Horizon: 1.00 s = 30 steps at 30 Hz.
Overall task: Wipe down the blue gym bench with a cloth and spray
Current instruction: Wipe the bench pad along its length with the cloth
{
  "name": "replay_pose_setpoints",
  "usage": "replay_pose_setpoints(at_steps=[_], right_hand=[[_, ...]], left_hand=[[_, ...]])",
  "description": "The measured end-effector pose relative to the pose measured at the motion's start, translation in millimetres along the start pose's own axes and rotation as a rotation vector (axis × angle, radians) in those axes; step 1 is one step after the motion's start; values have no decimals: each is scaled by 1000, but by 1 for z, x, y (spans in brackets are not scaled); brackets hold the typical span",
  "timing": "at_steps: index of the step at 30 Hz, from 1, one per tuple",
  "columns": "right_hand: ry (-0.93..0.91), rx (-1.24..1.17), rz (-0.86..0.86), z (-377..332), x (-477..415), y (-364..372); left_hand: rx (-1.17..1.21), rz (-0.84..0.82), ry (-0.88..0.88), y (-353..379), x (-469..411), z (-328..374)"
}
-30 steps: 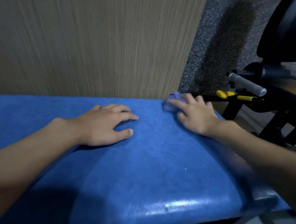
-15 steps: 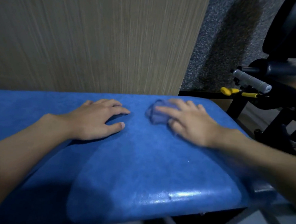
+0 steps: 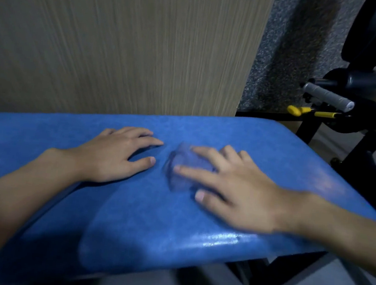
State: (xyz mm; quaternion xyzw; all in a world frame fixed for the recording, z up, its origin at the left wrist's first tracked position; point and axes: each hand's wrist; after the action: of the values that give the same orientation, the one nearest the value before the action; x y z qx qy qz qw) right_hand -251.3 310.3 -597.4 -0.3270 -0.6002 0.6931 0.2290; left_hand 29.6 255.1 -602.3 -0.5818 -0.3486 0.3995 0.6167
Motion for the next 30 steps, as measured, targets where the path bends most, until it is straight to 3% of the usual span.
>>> replay_pose_setpoints(at_steps=[3, 6, 11, 14, 17, 21, 27, 30], right_hand=[[-170, 17, 22, -26, 20, -6], [-117, -33, 22, -9, 7, -5], [351, 71, 40, 92, -45, 16], [681, 65, -51, 156, -71, 16], [800, 61, -131, 173, -85, 20], [626, 80, -99, 116, -70, 11], [-121, 13, 20, -41, 12, -4], [-247, -4, 25, -47, 23, -8]], left_hand=[[8, 3, -8, -1, 7, -8], [18, 10, -6, 2, 8, -11], [39, 8, 2, 2, 11, -15], [31, 11, 10, 3, 17, -18], [40, 13, 16, 2, 23, -19], [55, 5, 26, -2, 29, -21], [63, -1, 28, -2, 26, -21], [63, 14, 31, -2, 26, -21]])
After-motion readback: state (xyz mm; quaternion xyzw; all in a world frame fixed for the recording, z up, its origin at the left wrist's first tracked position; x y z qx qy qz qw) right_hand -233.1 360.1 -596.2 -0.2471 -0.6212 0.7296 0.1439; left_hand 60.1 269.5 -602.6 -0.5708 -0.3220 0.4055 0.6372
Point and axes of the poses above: each hand's wrist, its own x-axis away from the middle knuckle, its own y-axis out of the palm, z = x × y
